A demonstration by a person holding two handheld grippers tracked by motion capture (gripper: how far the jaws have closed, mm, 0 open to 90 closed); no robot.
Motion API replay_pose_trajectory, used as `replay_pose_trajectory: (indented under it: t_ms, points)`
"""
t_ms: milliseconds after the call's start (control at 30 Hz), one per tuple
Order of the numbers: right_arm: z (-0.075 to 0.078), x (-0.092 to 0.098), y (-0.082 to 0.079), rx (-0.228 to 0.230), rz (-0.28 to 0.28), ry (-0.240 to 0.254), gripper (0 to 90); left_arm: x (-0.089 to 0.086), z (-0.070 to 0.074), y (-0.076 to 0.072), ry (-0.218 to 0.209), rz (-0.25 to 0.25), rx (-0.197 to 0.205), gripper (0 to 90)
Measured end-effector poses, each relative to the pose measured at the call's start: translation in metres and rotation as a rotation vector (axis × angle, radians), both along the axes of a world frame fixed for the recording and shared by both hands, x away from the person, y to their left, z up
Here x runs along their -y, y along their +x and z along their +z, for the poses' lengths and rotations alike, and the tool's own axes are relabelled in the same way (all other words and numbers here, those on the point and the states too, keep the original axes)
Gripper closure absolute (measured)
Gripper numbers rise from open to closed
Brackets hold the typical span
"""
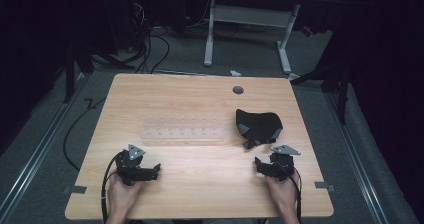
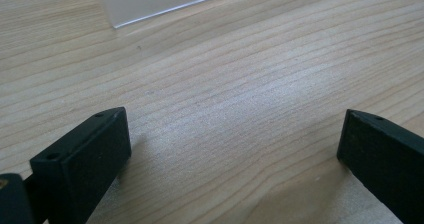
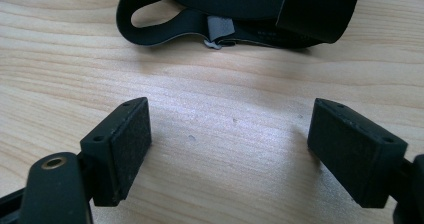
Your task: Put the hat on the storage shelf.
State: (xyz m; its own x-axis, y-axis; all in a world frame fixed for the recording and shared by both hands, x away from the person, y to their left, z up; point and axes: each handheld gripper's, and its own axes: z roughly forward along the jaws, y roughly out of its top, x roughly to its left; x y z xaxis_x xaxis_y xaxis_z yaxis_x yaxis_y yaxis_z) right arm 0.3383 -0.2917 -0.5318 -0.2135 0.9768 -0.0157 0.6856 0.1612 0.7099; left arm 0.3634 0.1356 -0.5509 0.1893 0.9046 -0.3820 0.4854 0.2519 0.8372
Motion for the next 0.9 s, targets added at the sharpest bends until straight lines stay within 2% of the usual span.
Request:
replay_pose_trajectory:
  t_ms: [433, 467, 667, 767, 900]
  points:
    - [0.004, 0.007, -0.007, 0.022, -0.021, 0.0, 34.3, 0.0, 0.0, 0.0, -0.001, 0.0, 0.0, 1.5]
    - [0.007, 0.01, -0.01, 0.039, -0.022, 0.016, 36.0, 0.0, 0.0, 0.0, -0.001, -0.001, 0.0, 1.5]
    - [0.014, 0.014, -0.012, 0.067, -0.019, 0.043, 39.6, 0.0, 0.0, 0.0, -0.001, -0.001, 0.0, 1.6]
    - [0.019, 0.018, -0.014, 0.076, -0.015, 0.094, 44.0, 0.0, 0.0, 0.0, -0.002, -0.001, 0.001, 1.7]
    - [0.024, 0.022, -0.015, 0.096, -0.014, 0.116, 46.9, 0.0, 0.0, 0.0, -0.002, -0.003, 0.001, 2.0]
